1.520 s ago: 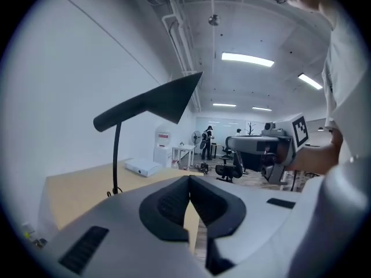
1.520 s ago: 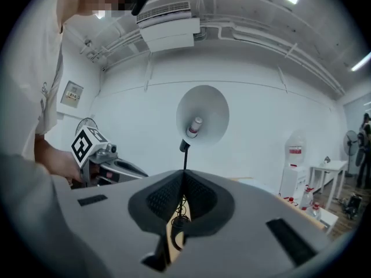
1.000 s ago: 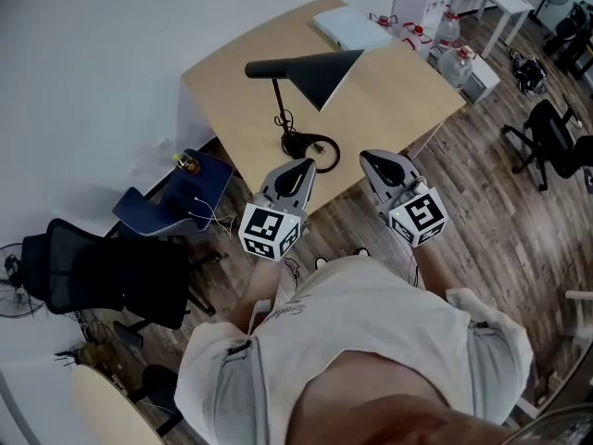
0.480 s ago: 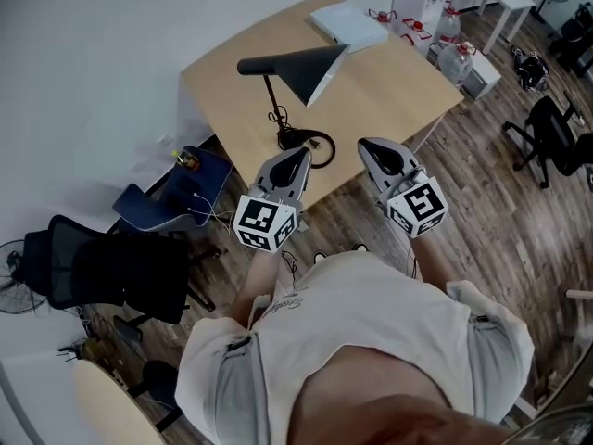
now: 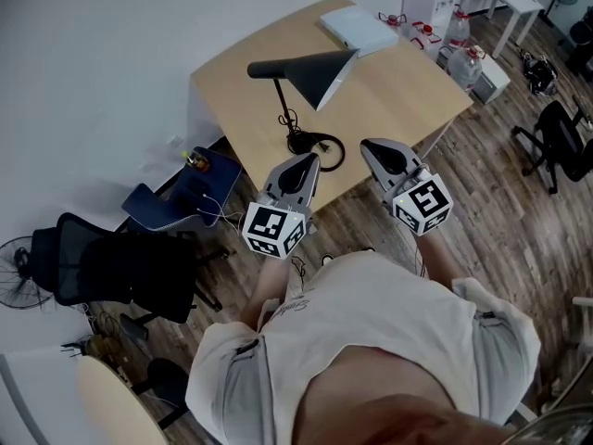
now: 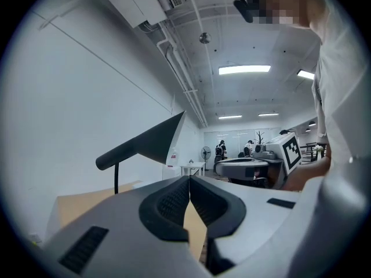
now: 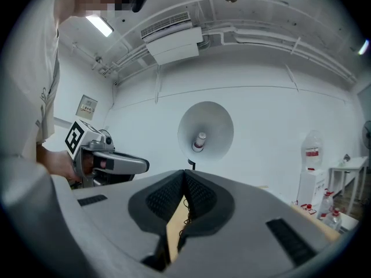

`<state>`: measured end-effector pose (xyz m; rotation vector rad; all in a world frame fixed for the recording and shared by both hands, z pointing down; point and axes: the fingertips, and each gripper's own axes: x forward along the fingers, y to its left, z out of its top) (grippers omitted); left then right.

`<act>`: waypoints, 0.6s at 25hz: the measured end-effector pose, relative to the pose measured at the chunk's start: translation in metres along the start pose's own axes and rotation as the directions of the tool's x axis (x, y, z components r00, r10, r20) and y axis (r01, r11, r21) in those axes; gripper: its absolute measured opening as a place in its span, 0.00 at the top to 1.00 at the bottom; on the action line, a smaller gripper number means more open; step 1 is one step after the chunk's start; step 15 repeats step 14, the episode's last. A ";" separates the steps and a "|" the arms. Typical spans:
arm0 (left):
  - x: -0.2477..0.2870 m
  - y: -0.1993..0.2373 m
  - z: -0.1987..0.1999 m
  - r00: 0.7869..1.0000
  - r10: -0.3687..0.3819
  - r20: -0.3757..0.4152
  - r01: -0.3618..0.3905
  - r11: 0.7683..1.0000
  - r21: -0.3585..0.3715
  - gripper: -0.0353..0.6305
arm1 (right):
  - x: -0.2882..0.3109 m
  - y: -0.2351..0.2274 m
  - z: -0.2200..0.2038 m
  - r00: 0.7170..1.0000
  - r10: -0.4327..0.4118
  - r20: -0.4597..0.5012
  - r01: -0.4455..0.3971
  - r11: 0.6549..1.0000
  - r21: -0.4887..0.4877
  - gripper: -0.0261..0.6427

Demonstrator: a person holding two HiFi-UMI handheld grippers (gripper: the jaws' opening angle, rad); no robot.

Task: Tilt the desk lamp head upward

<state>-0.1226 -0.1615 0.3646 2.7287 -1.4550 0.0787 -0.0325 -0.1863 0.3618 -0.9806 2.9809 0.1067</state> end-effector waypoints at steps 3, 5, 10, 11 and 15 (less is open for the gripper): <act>0.002 0.001 0.000 1.000 0.004 0.003 -0.004 1.000 -0.001 0.92 | 0.002 -0.003 0.000 1.000 0.002 -0.002 -0.002 1.000 0.003 0.97; 0.001 0.003 0.002 1.000 0.006 0.007 -0.006 1.000 -0.002 0.92 | 0.004 -0.003 0.000 1.000 0.004 -0.004 -0.004 1.000 0.005 0.97; -0.003 0.005 0.009 1.000 0.013 0.019 -0.013 1.000 0.003 0.92 | 0.004 -0.001 0.003 1.000 0.015 -0.002 -0.015 1.000 -0.006 0.97; -0.002 0.005 0.010 1.000 0.013 0.022 -0.013 1.000 0.006 0.92 | 0.004 -0.002 0.004 1.000 0.014 0.001 -0.014 1.000 -0.008 0.97; 0.003 0.007 0.014 0.999 0.013 0.030 -0.014 1.000 0.015 0.92 | 0.005 -0.008 0.006 1.000 0.006 0.013 -0.006 1.000 -0.012 0.97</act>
